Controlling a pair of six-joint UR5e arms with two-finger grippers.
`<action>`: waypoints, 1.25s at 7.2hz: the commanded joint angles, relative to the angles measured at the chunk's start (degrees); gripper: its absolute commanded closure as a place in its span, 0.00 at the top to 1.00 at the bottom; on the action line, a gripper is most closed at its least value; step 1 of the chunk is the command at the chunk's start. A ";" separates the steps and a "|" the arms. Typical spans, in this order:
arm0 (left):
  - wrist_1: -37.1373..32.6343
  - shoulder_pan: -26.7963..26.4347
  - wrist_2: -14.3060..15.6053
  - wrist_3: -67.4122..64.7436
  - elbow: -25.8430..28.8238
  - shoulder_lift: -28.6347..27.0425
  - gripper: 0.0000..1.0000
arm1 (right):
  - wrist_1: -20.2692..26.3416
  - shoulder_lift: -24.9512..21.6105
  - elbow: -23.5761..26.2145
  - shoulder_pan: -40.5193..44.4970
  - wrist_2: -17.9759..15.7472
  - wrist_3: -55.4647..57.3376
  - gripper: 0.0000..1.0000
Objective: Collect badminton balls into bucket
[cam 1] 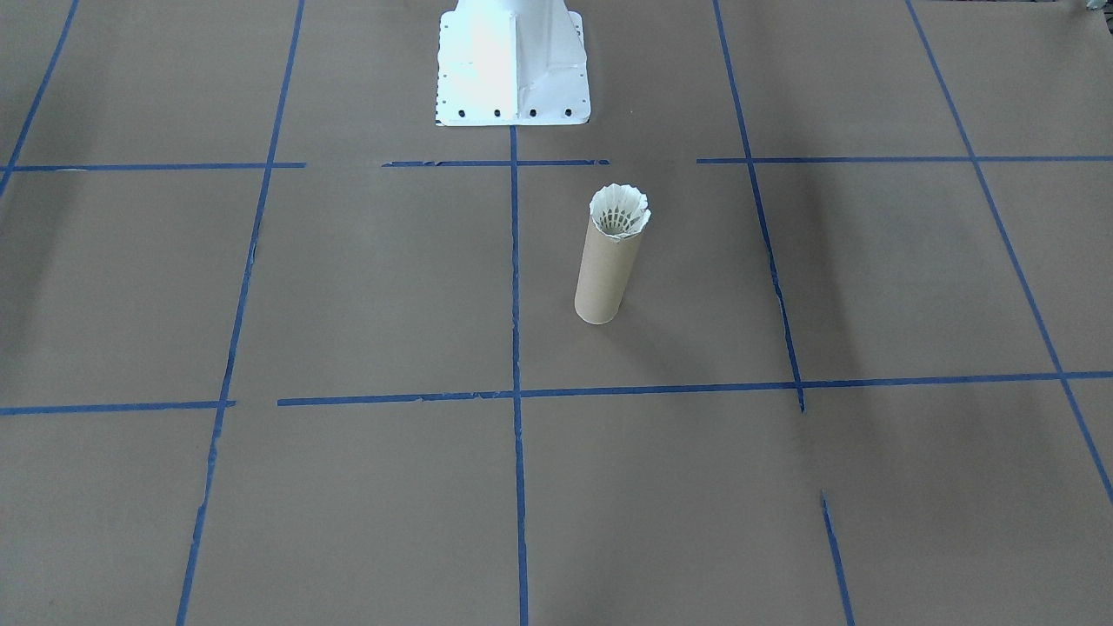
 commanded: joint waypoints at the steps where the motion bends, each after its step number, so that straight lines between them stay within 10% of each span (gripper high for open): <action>1: 0.15 -0.11 -0.15 0.09 -0.98 0.56 1.00 | 0.00 0.00 0.00 0.00 0.00 0.05 1.00; 9: 0.06 -0.02 -2.79 0.44 -3.27 1.61 1.00 | 0.00 0.00 0.00 0.00 0.00 -0.03 1.00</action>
